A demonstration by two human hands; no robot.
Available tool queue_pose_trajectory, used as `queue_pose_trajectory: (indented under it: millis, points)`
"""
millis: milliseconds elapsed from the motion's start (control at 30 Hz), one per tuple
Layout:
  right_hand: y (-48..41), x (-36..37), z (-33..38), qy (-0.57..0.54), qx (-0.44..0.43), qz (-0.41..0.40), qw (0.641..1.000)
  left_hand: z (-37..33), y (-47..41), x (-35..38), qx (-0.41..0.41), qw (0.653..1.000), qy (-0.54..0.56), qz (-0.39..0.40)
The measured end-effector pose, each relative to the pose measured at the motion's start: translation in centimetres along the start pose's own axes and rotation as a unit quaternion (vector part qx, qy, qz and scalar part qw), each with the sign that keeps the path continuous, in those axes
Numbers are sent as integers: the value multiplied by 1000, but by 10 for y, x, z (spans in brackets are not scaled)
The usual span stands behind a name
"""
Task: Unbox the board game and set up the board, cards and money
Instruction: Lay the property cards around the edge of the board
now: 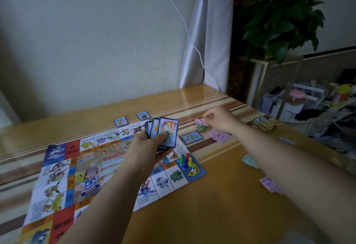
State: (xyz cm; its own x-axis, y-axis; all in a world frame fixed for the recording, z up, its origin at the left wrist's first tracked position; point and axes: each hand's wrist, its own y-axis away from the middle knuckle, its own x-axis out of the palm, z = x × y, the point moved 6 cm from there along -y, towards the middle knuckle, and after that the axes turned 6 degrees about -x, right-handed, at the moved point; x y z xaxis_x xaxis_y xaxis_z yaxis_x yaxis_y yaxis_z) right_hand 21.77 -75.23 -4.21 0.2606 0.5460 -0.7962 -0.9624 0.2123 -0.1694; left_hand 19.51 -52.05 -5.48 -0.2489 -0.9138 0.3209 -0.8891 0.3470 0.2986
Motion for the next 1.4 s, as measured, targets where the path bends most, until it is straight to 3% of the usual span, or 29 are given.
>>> queue_pose_trajectory:
  millis: [300,500,700,900,1400]
  points:
    - [-70,36,-27,206,31,88,974,-12,-46,4,2,999,34,-21]
    - [-88,42,-39,130,46,125,982,-9,-63,1,-7,999,48,-26]
    - [-87,13,-46,40,41,97,994,-6,-68,3,-10,999,47,-22]
    - [-55,-9,-69,133,69,203,968,0,-66,16,-16,999,45,-12]
    - [-46,-1,-84,158,101,243,952,7,-61,27,-20,999,34,-7]
